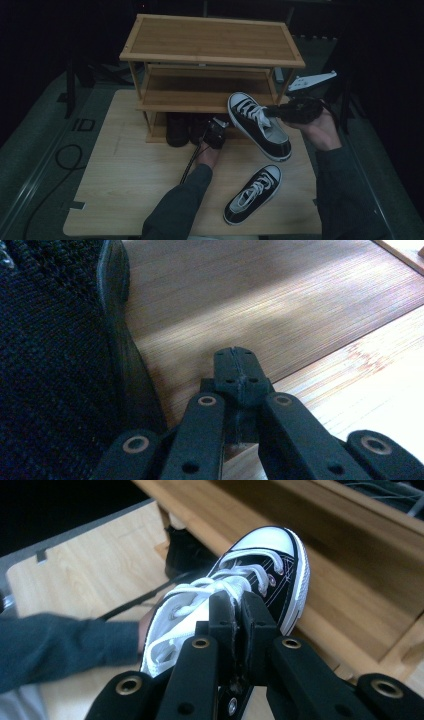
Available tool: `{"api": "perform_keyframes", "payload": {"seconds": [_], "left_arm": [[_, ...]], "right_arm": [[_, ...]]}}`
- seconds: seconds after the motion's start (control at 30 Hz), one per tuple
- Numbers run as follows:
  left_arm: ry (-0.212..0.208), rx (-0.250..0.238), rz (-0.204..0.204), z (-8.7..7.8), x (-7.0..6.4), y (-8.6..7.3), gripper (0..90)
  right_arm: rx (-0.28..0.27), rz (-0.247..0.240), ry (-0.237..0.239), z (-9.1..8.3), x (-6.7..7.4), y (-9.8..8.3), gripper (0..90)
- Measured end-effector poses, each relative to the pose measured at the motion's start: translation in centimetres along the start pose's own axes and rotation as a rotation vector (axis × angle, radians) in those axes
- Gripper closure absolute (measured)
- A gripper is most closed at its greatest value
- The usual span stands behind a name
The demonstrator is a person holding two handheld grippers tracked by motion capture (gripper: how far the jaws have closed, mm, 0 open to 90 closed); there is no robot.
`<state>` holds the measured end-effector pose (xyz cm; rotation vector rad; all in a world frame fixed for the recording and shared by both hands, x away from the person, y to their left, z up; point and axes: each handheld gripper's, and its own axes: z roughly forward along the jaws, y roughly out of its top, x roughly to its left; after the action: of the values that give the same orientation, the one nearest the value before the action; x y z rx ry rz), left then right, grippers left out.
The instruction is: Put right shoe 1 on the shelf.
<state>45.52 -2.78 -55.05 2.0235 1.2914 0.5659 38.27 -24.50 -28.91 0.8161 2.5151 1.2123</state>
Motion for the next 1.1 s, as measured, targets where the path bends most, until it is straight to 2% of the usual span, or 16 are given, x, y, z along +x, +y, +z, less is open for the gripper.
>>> {"api": "perform_keyframes", "payload": {"seconds": [0.27,0.6,0.73,0.8,0.87,1.0,1.03,1.1], "left_arm": [[0.001,-0.003,-0.002,0.0,0.0,0.0,90.0],[0.0,0.003,0.002,0.0,0.0,0.0,90.0],[-0.001,0.003,0.007,0.0,0.1,0.0,90.0],[-0.001,0.003,0.007,0.0,0.1,0.0,90.0],[0.004,0.002,0.002,0.0,0.0,0.0,90.0],[0.003,-0.002,-0.001,0.0,0.0,0.0,90.0],[0.003,-0.002,-0.002,0.0,0.0,0.0,90.0],[0.003,-0.002,-0.001,0.0,0.0,0.0,90.0]], "right_arm": [[-0.016,0.012,-0.015,2.4,-0.6,1.6,85.9],[-0.048,0.027,-0.008,4.7,-1.3,3.3,85.9],[-0.074,0.023,-0.071,6.0,-1.3,3.6,86.0],[-0.078,0.021,-0.085,6.2,-1.3,3.7,86.0],[-0.095,0.042,-0.109,6.6,-1.6,3.7,86.0],[-0.122,0.048,-0.146,6.9,-1.5,3.6,86.0],[-0.148,0.066,-0.165,7.1,-1.5,3.6,86.1],[-0.154,0.08,-0.18,7.2,-1.6,3.6,86.0]]}}
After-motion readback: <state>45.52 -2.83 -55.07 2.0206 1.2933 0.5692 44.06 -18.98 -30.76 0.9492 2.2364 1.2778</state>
